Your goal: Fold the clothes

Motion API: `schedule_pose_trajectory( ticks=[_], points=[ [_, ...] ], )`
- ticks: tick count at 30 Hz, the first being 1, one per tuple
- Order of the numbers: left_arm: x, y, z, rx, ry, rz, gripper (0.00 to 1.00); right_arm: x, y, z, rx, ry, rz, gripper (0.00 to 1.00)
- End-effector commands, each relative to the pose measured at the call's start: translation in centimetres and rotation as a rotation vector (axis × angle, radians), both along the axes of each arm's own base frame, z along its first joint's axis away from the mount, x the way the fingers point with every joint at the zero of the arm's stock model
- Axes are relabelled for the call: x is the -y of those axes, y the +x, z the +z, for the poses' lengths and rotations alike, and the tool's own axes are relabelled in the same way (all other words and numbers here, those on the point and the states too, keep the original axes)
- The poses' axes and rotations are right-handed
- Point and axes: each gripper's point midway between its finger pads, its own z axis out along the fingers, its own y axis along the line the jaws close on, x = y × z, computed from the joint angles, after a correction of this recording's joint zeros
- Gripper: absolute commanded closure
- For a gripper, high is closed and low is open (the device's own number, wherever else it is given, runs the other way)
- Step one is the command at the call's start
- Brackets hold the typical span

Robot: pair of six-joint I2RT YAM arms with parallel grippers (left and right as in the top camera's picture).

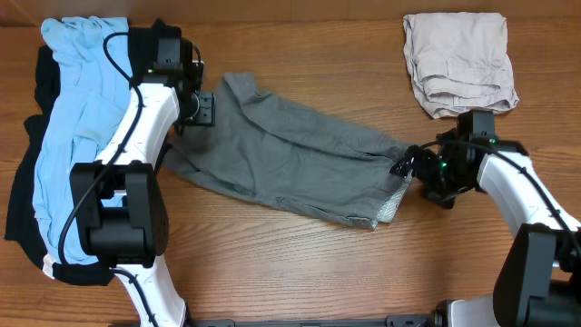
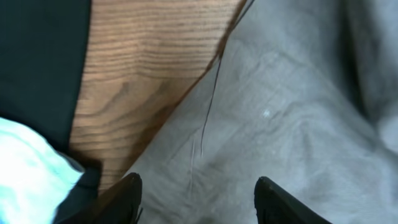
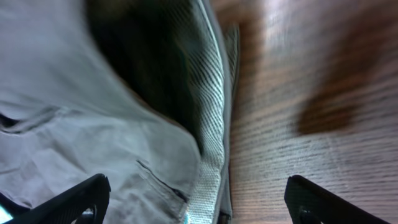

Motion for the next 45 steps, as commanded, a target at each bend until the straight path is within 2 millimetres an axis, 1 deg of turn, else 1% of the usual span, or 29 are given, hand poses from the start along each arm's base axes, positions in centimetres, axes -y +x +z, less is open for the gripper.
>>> schedule_pose_trajectory(
  ticks=[1,6,8,9,10,13,16,18,23,25,27,29,31,32,33,36,41,45],
  points=[
    [0.3,-0.7,-2.1,-0.014,-0.016,0.008,0.42,-0.9,-0.7,-1.4,-0.01,0.064,-0.049,0.06],
    [0.3,-0.8,-3.4,0.001,-0.023,0.025,0.47,-1.4,-1.3,-2.8,0.0,0.093,-0.068,0.06],
    [0.3,-0.9,-3.9,0.008,-0.023,0.025,0.52,-1.6,-1.3,-3.2,0.015,0.102,-0.066,0.07],
    [0.3,-0.8,-4.0,0.011,-0.023,0.025,0.57,-1.6,-1.4,-3.5,0.018,0.103,-0.075,0.07],
    [0.3,-0.9,-4.2,0.015,-0.023,0.025,0.6,-1.6,-1.5,-3.7,0.019,0.105,-0.084,0.07],
    [0.2,-0.7,-4.5,0.029,-0.021,0.027,0.7,-1.8,-1.6,-4.6,0.031,0.111,-0.113,0.1],
    [0.3,-0.9,-4.8,0.029,-0.025,0.028,0.73,-2.1,-1.7,-5.3,0.045,0.123,-0.15,0.14],
    [0.3,-1.1,-5.0,0.019,-0.025,0.029,0.73,-2.4,-1.8,-5.7,0.048,0.129,-0.167,0.16],
    [0.3,-1.4,-5.2,0.01,-0.029,0.038,0.73,-4.1,-1.8,-5.8,0.065,0.128,-0.125,0.22],
    [0.4,-1.4,-5.2,0.009,-0.038,0.043,0.74,-5.0,-1.6,-5.8,0.076,0.122,-0.106,0.27],
    [0.7,-1.4,-5.2,0.007,-0.052,0.038,0.75,-5.6,-1.6,-5.8,0.083,0.111,-0.087,0.36],
    [0.7,-1.4,-5.2,0.008,-0.056,0.038,0.8,-5.7,-1.6,-5.8,0.083,0.105,-0.083,0.56],
    [0.7,-1.4,-5.2,0.008,-0.056,0.038,0.86,-5.4,-1.5,-5.7,0.077,0.104,-0.095,0.83],
    [0.7,-1.4,-5.2,0.008,-0.055,0.038,0.88,-5.0,-1.4,-5.7,0.075,0.105,-0.108,0.94],
    [0.7,-1.5,-5.2,0.006,-0.055,0.038,0.91,-4.4,-1.2,-5.5,0.068,0.12,-0.132,0.96],
    [0.7,-1.6,-5.3,-0.003,-0.055,0.038,0.95,-3.2,-0.9,-5.0,0.064,0.144,-0.163,0.96],
    [1.2,-1.9,-5.4,-0.016,-0.08,0.029,0.96,-0.7,-0.4,-3.0,0.07,0.136,-0.135,0.96],
    [2.3,-2.0,-5.3,-0.02,-0.141,0.008,0.96,1.6,-0.2,-0.4,0.038,0.083,-0.079,0.96]
  ],
)
